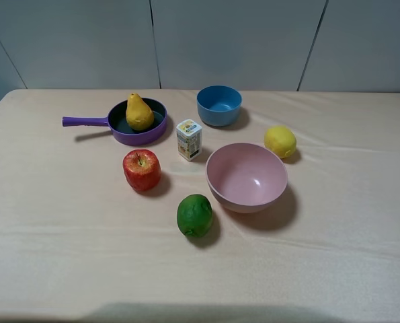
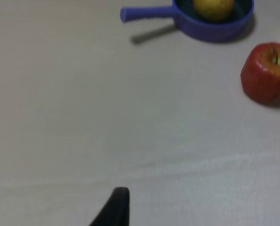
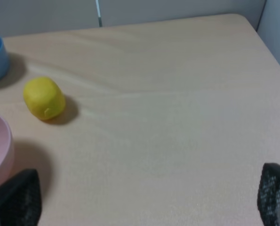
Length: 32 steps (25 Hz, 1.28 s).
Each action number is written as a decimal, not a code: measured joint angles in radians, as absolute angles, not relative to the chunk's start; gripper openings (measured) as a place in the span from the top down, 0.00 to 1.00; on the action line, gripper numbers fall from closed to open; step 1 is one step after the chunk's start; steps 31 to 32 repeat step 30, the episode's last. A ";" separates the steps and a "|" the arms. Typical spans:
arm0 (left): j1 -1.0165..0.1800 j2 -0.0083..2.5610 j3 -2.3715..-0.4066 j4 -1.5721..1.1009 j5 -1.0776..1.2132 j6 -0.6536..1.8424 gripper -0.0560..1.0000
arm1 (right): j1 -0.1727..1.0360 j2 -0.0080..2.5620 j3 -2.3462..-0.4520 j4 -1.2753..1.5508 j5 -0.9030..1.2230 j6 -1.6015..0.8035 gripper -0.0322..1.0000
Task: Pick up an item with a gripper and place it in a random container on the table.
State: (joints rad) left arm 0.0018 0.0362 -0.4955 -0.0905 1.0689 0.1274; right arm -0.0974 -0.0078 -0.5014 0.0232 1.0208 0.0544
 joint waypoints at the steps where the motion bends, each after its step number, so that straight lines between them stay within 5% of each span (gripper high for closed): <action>1: 0.002 0.017 -0.495 -0.091 1.066 0.127 0.01 | -0.097 -0.008 -0.501 0.023 1.021 0.054 0.30; 32: 0.002 -0.006 -0.495 -0.091 1.066 0.139 0.01 | -0.097 -0.008 -0.501 0.023 1.020 0.054 0.30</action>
